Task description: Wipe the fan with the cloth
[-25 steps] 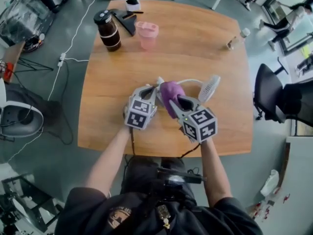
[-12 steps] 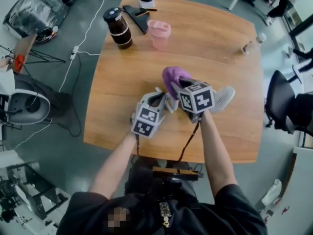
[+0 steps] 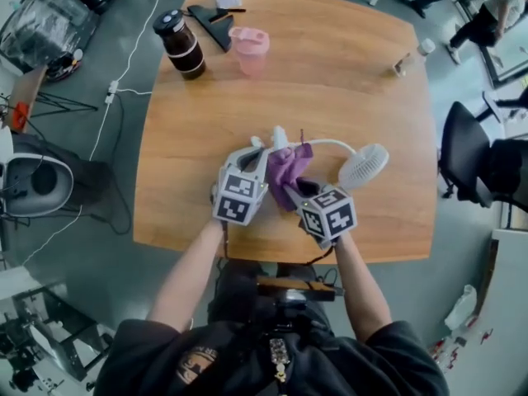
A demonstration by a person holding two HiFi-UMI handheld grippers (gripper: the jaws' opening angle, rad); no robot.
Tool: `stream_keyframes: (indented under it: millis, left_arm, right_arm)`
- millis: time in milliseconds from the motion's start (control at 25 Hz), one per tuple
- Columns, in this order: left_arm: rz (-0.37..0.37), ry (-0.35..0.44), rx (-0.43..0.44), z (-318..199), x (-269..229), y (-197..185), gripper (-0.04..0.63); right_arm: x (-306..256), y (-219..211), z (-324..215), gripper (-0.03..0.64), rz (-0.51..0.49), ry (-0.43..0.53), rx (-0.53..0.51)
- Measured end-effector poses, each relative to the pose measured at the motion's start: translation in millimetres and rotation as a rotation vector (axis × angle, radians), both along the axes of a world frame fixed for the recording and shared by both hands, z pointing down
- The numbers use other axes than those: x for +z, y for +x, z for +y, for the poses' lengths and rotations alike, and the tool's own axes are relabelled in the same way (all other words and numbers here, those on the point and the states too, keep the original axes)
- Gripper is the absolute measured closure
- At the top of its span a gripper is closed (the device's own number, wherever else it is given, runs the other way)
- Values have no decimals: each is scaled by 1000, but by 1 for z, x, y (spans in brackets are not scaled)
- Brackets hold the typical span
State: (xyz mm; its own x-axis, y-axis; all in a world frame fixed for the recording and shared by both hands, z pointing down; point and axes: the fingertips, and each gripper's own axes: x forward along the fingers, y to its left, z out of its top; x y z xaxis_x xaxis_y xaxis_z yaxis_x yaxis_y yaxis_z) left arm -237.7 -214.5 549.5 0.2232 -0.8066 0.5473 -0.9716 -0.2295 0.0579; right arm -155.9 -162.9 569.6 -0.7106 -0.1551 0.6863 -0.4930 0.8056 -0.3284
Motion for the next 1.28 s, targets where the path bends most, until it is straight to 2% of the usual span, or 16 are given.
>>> stream_keyframes:
  millis: [120, 240, 320, 400, 520, 840, 920, 1080, 1280]
  left_arm:
    - [-9, 0, 9, 2, 0, 1, 594]
    - [-4, 0, 8, 1, 0, 2, 594]
    - [-6, -2, 8, 2, 0, 2, 594]
    - [-4, 0, 10, 2, 0, 3, 594]
    - [10, 7, 13, 3, -1, 4, 594]
    - [50, 17, 49, 3, 0, 10, 594]
    - [50, 19, 50, 3, 0, 12, 594]
    - [51, 17, 63, 4, 2, 12, 594]
    - [53, 19, 70, 3, -1, 12, 594]
  right_arm:
    - [-12, 4, -1, 537, -14, 39, 21]
    - [-47, -6, -36, 537, -77, 132, 98]
    - [-53, -20, -62, 537, -73, 166, 142]
    - [-42, -27, -80, 537, 2, 175, 163]
    - [-29, -16, -97, 537, 123, 198, 210]
    - [-49, 42, -122, 537, 221, 293, 424]
    - [-45, 41, -117, 537, 242, 284, 429]
    - [-27, 21, -93, 537, 204, 210, 383]
    - [-27, -7, -60, 537, 88, 173, 286]
